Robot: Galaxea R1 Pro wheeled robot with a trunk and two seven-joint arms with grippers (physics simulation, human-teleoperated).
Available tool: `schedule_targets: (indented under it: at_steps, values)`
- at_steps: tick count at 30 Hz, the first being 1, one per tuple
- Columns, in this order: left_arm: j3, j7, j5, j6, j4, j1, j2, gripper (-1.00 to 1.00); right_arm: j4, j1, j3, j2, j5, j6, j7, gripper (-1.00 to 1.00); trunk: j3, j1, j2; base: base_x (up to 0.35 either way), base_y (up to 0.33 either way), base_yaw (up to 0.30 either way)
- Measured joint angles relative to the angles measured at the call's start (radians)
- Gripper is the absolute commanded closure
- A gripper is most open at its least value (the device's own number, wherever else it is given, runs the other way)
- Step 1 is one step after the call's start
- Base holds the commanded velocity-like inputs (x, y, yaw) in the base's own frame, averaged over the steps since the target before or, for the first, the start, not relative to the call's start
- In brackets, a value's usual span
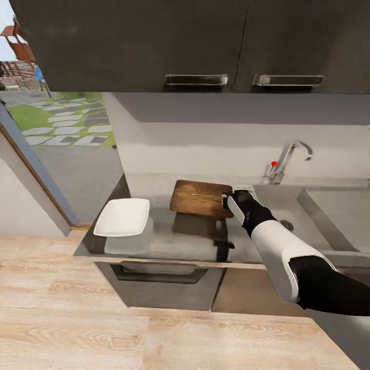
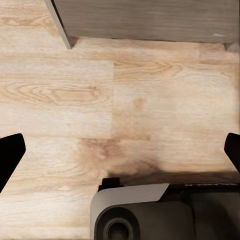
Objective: In the kitchen, take the Vidalia onion out of the sink, dice it on the chopping board with the paring knife, put the diced onion into the bowl on the countertop, then place both the paring knife and the chopping board into the sink.
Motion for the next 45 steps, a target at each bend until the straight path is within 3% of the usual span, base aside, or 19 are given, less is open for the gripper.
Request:
schedule_targets:
  at_steps: [8, 21, 45]
  values:
    - [0.001, 0.0, 0.0, 0.0, 0.0, 0.0, 0.0, -1.0, 0.021, 0.0, 0.002, 0.001, -0.001, 0.0, 0.003, 1.0, 0.013, 0.0, 0.0, -0.261, -0.192, 0.0]
    - [0.001, 0.0, 0.0, 0.0, 0.0, 0.0, 0.0, -1.0, 0.095, 0.0, 0.003, 0.007, 0.0, -0.007, 0.108, 1.0, 0.018, 0.0, 0.0, -0.054, -0.039, 0.0]
    - [0.001, 0.001, 0.0, 0.0, -0.001, 0.0, 0.0, -1.0, 0.14, 0.0, 0.004, 0.0, 0.007, -0.012, 0.112, 1.0, 0.018, 0.0, 0.0, 0.0, 0.0, 0.0]
